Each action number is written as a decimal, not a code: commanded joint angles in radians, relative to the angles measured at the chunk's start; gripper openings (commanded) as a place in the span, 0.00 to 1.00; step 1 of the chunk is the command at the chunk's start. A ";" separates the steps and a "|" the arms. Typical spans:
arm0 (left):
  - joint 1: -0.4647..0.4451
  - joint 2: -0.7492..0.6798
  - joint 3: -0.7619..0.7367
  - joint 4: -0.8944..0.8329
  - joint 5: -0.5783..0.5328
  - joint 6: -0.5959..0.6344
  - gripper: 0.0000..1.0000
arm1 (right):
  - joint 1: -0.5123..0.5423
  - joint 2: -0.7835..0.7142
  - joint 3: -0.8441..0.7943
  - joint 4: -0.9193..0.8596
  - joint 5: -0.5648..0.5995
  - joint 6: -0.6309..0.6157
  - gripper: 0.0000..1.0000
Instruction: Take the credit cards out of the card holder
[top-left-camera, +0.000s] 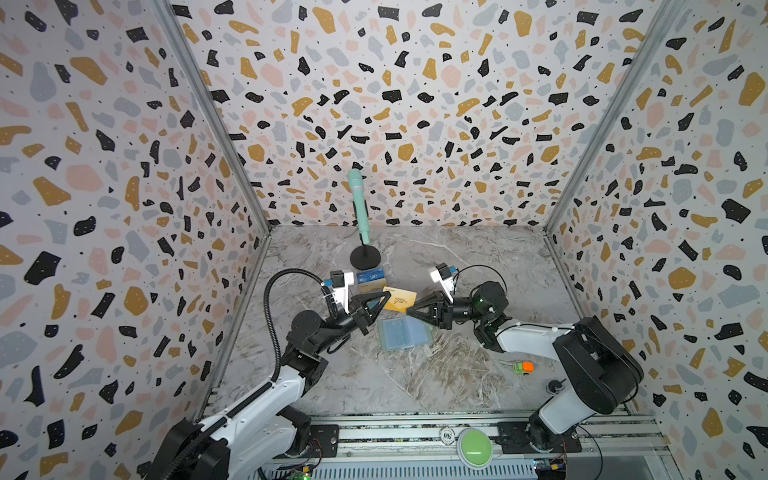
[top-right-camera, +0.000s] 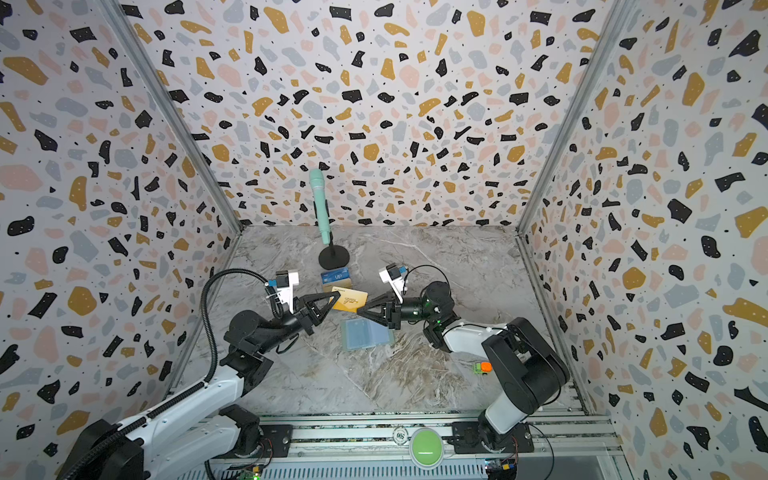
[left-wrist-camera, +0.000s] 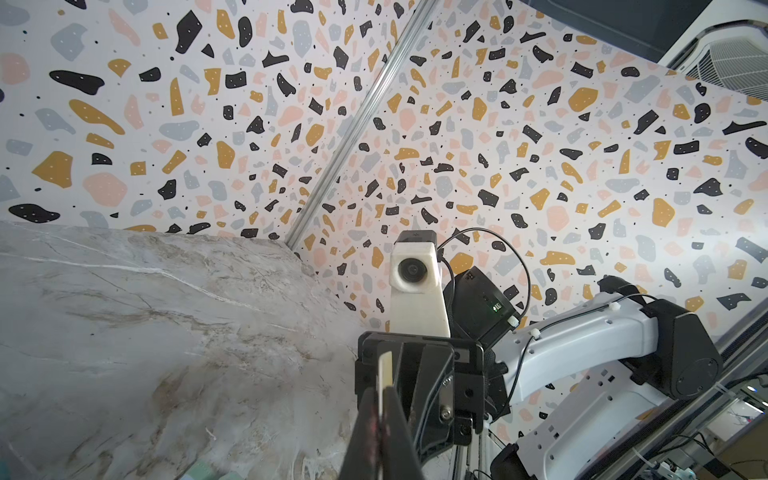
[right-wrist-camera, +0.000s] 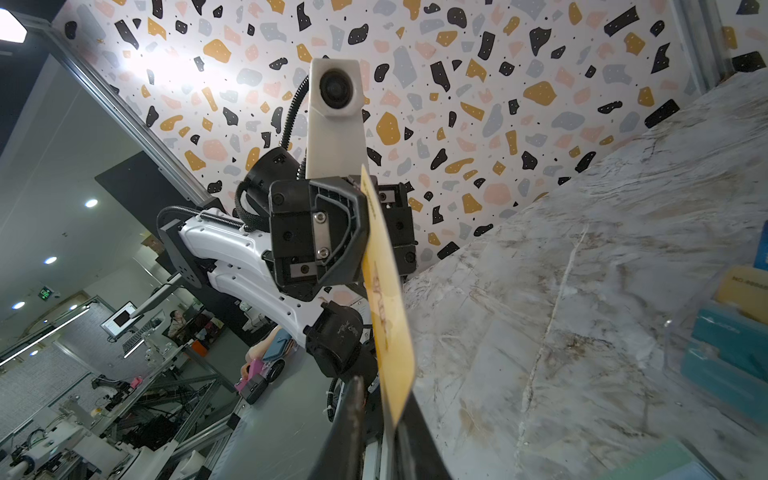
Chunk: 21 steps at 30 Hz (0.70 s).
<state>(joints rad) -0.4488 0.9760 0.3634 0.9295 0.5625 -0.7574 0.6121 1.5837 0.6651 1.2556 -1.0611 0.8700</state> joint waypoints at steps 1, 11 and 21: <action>0.004 -0.007 -0.015 0.085 -0.006 -0.013 0.00 | 0.009 0.000 0.038 0.103 -0.008 0.032 0.16; 0.004 -0.013 -0.026 0.103 -0.010 -0.020 0.00 | 0.010 0.023 0.048 0.173 -0.003 0.083 0.12; 0.004 -0.020 -0.009 0.028 -0.001 0.035 0.07 | 0.009 0.016 0.044 0.148 -0.006 0.063 0.03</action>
<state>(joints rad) -0.4488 0.9741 0.3508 0.9695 0.5617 -0.7685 0.6155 1.6173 0.6746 1.3666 -1.0584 0.9409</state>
